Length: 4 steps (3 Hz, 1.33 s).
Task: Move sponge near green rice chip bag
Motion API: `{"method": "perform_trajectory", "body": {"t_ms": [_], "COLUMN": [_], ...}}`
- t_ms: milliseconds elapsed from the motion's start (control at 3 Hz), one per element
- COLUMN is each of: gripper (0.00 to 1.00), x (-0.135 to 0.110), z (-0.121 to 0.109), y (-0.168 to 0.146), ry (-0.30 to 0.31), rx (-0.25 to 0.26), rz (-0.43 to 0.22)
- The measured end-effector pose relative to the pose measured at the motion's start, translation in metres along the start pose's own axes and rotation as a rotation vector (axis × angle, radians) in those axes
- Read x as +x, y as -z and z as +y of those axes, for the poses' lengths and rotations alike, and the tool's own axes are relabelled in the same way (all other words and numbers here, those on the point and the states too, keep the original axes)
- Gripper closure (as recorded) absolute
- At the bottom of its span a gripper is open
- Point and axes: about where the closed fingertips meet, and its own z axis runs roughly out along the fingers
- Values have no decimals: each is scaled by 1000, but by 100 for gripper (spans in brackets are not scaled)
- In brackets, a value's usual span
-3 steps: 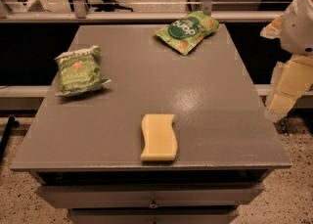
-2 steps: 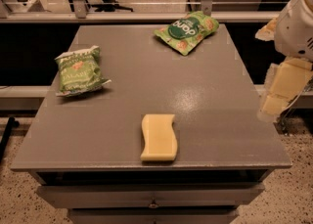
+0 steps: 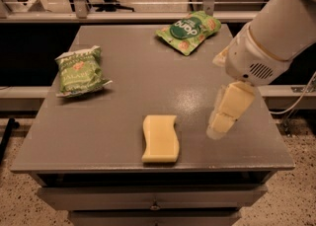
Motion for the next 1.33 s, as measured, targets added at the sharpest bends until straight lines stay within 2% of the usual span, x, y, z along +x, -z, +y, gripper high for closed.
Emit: {"method": "perform_trajectory", "body": {"t_ms": [667, 1000, 1333], "gripper": [0, 0, 0], "x": [-30, -38, -45], "z": [42, 54, 55], "y": [-65, -92, -106], "ry": [-22, -10, 1], "rx": [-166, -204, -198], "rz": [-114, -159, -206]}}
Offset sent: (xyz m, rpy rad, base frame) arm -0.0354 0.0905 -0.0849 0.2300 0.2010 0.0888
